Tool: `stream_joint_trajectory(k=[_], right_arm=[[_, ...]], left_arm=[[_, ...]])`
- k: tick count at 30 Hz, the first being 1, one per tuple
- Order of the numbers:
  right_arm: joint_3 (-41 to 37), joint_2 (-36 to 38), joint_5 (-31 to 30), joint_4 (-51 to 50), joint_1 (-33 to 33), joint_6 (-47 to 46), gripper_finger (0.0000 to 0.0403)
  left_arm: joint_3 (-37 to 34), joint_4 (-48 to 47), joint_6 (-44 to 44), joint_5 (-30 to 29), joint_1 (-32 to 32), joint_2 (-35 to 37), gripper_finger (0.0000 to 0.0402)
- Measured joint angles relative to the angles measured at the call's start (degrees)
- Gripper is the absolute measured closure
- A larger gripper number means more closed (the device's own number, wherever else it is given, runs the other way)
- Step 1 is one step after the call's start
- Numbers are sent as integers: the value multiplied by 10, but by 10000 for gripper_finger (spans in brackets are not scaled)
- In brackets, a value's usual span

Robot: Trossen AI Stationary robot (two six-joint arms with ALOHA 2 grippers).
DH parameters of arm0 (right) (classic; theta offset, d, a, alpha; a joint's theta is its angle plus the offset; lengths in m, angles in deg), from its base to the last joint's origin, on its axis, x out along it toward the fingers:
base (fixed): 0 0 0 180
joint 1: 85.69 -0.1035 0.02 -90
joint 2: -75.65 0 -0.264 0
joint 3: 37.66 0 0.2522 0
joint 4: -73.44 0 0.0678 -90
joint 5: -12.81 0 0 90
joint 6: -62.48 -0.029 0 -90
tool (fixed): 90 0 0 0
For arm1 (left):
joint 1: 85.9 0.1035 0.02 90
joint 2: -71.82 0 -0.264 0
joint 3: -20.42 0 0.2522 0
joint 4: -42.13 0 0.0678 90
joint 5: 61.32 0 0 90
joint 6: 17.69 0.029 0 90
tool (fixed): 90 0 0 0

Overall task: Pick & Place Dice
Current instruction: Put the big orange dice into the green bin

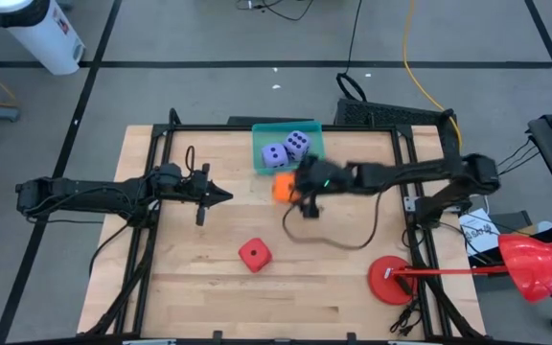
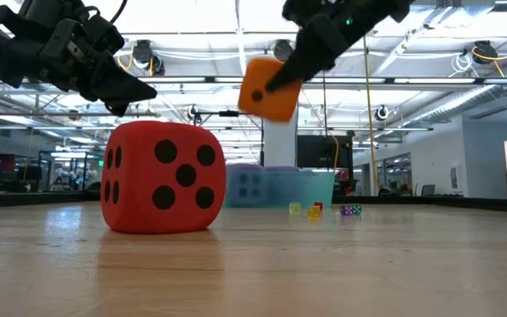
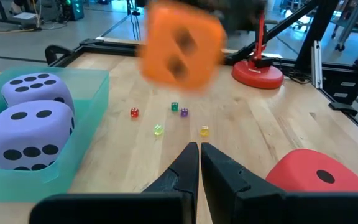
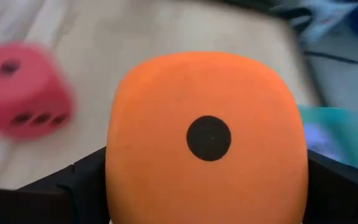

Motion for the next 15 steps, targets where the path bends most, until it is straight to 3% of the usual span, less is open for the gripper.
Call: stream_joint_trajectory(k=[7, 15], right_arm=[[0, 68, 2, -13, 131, -51, 33], [0, 34, 0, -97, 245, -98, 33]], left_arm=[[0, 1, 0, 0, 0, 0, 376], [0, 1, -2, -1, 0, 0, 376]])
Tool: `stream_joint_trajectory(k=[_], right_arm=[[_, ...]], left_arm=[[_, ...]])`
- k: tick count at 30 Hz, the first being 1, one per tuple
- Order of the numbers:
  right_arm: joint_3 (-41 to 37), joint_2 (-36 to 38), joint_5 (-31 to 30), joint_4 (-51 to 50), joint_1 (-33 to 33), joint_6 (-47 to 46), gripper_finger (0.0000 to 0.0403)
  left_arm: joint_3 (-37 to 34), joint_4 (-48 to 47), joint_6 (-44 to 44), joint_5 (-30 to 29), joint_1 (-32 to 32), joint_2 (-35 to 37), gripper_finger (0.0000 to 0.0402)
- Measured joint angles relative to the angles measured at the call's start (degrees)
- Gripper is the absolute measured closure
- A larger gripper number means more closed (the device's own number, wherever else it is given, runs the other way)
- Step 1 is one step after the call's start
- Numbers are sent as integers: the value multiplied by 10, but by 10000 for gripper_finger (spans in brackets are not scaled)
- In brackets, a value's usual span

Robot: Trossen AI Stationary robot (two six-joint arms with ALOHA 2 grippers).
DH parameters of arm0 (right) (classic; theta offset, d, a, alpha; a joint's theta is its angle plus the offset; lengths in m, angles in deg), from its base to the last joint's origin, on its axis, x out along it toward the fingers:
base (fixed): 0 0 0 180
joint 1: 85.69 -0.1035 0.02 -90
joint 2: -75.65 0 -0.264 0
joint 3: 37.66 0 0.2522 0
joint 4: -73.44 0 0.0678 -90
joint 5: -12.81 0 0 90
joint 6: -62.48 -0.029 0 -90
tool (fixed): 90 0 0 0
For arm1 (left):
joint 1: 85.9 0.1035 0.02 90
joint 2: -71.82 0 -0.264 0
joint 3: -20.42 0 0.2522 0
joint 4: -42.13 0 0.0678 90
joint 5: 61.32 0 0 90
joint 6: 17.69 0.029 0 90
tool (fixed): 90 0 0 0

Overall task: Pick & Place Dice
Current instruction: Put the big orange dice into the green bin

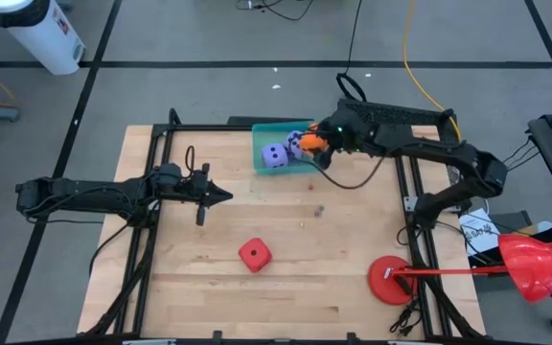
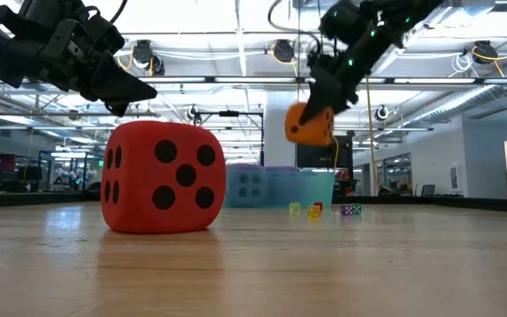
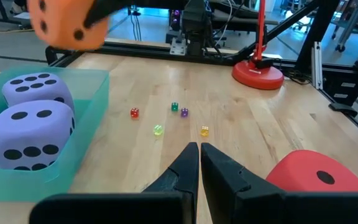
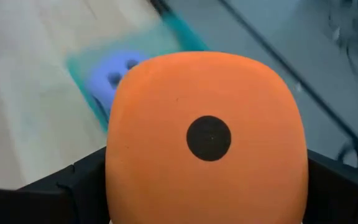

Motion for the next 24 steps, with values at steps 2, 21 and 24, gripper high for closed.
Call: stream_joint_trajectory(k=[2, 21, 24], right_arm=[[0, -18, 0, 7, 14, 7, 33], [1, -86, 73, 37, 47, 164, 33], [0, -86, 78, 50, 44, 172, 33]], left_arm=[[0, 0, 2, -3, 0, 0, 376], [0, 5, 55, -20, 1, 0, 376], [0, 5, 62, -20, 1, 0, 376]])
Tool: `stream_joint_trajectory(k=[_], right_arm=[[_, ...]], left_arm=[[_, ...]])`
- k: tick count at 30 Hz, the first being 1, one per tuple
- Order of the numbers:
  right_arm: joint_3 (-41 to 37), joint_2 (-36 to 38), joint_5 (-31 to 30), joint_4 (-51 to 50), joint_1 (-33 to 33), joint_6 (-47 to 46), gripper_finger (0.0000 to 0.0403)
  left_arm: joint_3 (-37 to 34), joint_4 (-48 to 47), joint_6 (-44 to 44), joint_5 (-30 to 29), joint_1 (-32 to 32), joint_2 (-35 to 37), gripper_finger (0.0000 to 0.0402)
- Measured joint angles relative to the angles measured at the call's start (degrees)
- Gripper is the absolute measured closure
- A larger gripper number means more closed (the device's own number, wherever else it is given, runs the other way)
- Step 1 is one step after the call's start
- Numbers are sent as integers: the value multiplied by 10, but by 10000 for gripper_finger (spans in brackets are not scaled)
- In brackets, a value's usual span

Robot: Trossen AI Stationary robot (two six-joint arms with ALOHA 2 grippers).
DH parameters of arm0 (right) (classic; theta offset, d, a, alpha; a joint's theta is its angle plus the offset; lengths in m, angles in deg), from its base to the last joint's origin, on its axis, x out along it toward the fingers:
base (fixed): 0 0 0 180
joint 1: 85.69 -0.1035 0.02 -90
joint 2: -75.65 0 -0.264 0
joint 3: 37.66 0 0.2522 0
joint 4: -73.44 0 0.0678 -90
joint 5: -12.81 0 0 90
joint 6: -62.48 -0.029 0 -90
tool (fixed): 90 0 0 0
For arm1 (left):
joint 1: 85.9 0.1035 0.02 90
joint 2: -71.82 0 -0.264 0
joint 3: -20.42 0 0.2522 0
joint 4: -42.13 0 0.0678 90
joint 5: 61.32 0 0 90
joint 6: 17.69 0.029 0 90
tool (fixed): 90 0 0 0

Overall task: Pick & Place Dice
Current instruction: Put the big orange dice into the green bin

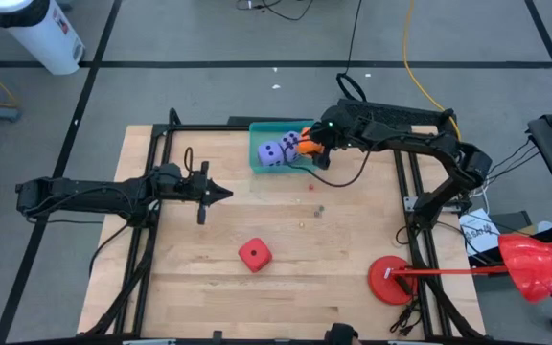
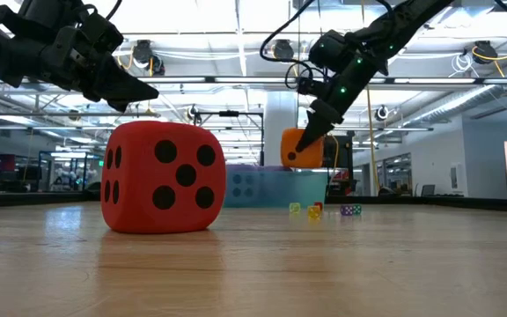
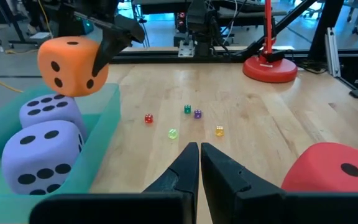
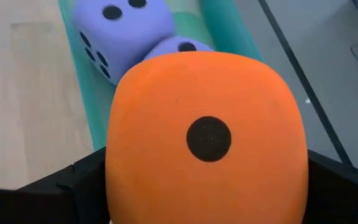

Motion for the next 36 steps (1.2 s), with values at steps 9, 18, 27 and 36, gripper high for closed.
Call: stream_joint_trajectory(k=[9, 18, 27, 36], right_arm=[[60, 22, -1, 26, 10, 2, 33], [83, -14, 47, 115, 25, 4, 33], [85, -115, 47, 317, 24, -5, 33], [85, -196, 45, 426, 24, -16, 33]], left_arm=[[0, 0, -2, 0, 0, 0, 376], [0, 9, -3, 1, 0, 0, 376], [0, 18, -18, 1, 0, 0, 376], [0, 32, -44, -9, 0, 0, 376]])
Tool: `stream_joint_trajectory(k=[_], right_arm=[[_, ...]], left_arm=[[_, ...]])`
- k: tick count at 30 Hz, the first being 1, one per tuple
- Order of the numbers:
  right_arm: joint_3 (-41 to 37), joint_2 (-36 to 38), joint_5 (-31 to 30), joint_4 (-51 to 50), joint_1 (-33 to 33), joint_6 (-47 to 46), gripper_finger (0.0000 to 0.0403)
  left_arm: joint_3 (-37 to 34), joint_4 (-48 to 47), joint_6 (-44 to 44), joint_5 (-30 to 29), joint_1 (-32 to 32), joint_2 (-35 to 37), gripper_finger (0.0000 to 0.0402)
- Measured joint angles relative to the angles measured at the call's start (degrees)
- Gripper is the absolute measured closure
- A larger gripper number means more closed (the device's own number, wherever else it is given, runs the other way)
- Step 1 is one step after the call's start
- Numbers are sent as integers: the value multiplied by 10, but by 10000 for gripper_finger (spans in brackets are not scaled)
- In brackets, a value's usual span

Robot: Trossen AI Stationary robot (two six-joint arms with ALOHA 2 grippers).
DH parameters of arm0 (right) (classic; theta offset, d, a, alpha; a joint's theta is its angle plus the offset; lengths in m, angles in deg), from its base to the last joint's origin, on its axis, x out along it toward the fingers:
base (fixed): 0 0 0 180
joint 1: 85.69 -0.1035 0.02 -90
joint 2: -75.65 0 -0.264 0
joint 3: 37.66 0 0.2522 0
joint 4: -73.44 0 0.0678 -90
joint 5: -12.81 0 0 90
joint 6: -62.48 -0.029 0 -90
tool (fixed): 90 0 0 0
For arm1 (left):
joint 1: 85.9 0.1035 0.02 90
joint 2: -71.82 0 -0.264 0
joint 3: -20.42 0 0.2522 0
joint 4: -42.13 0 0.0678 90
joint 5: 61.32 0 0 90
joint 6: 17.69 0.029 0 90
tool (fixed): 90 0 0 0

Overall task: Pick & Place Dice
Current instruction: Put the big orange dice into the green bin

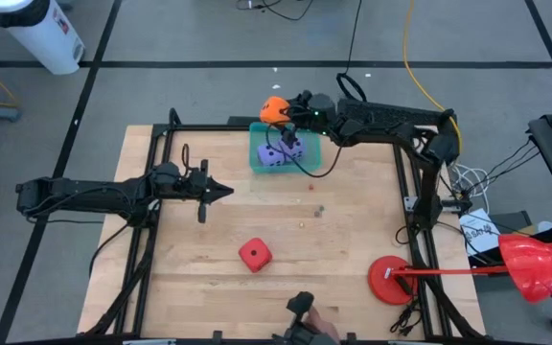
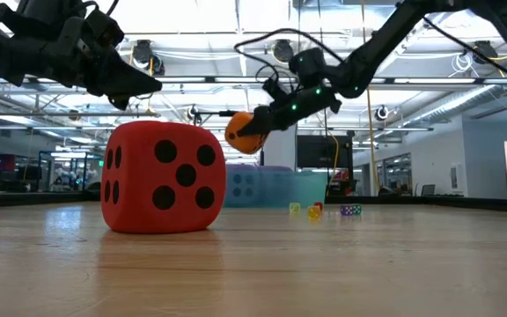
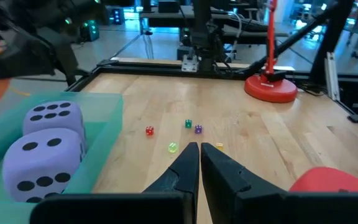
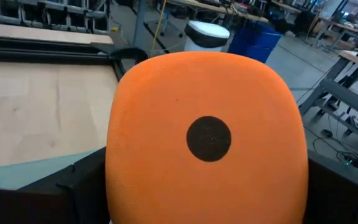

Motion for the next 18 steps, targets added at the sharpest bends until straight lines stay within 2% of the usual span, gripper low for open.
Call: stream_joint_trajectory(k=[3, 8, 11, 18], right_arm=[[3, -19, 3, 1, -1, 3, 32], [29, -41, 59, -55, -6, -8, 23], [43, -40, 59, -90, -13, -2, 9], [45, -40, 22, -93, -23, 25, 5]], left_arm=[[0, -1, -6, -2, 0, 0, 376], [0, -2, -8, -3, 0, 0, 376], [0, -2, -8, -4, 0, 0, 376], [0, -3, -10, -4, -1, 0, 376]])
